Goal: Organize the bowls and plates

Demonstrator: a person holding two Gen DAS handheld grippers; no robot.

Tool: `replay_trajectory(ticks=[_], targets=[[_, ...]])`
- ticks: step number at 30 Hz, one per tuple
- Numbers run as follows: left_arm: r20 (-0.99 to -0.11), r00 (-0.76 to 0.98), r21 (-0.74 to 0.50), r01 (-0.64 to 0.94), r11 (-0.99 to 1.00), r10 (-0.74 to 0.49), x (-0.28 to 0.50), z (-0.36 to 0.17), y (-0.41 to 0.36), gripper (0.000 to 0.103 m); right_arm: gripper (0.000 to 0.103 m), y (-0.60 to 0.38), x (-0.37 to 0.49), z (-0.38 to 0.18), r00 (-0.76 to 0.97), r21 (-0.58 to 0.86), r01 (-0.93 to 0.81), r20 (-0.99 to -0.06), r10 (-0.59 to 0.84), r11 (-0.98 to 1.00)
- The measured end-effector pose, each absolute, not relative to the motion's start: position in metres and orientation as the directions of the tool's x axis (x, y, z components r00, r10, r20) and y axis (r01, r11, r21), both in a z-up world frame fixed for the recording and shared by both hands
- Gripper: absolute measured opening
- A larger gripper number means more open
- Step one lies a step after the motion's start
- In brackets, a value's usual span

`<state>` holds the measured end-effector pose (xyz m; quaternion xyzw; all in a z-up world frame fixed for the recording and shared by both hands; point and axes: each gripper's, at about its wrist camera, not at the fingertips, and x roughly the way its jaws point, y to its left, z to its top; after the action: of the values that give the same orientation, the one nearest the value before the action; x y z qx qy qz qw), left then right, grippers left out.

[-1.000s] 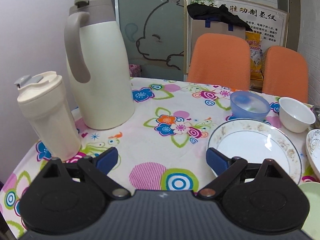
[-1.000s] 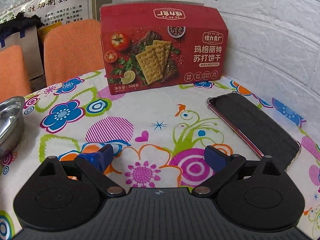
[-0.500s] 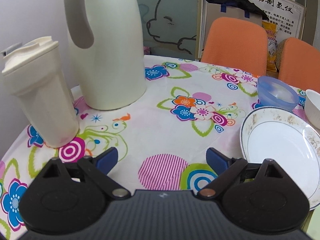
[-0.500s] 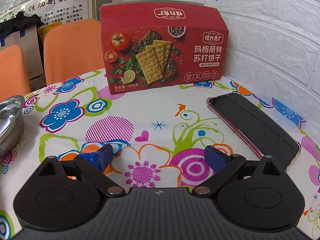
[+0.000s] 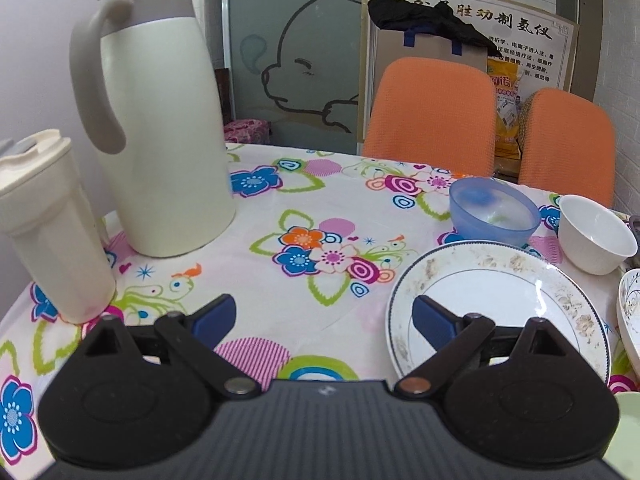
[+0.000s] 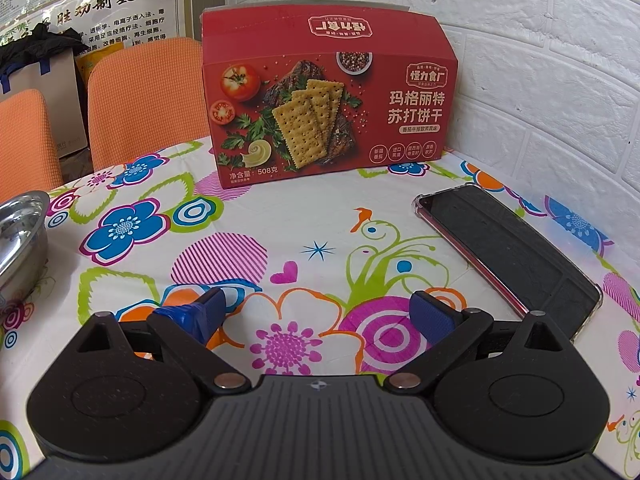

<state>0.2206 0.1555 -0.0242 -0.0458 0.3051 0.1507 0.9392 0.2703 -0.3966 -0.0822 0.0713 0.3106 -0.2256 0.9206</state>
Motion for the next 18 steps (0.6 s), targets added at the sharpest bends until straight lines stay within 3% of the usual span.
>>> replay_trajectory(ticks=[11,14,18], targets=[[-0.632,0.742,0.0,-0.289,0.957,0.224,0.212,-0.025,0.157,0.094,0.083,-0.392,0.254,-0.072,0.73,0.042,0.479,-0.574,-0.371,0.877],[-0.623,0.76,-0.007,-0.244,0.97,0.186,0.198,-0.016,0.152,0.094,0.084,-0.368,0.215,-0.047,0.833,0.202,0.381,-0.498,-0.241,0.902],[-0.657,0.752,-0.054,-0.117,0.992,0.053,0.176,-0.014,0.133,0.094,0.085,-0.297,0.181,-0.03,0.85,0.197,0.113,-0.526,0.008,0.974]])
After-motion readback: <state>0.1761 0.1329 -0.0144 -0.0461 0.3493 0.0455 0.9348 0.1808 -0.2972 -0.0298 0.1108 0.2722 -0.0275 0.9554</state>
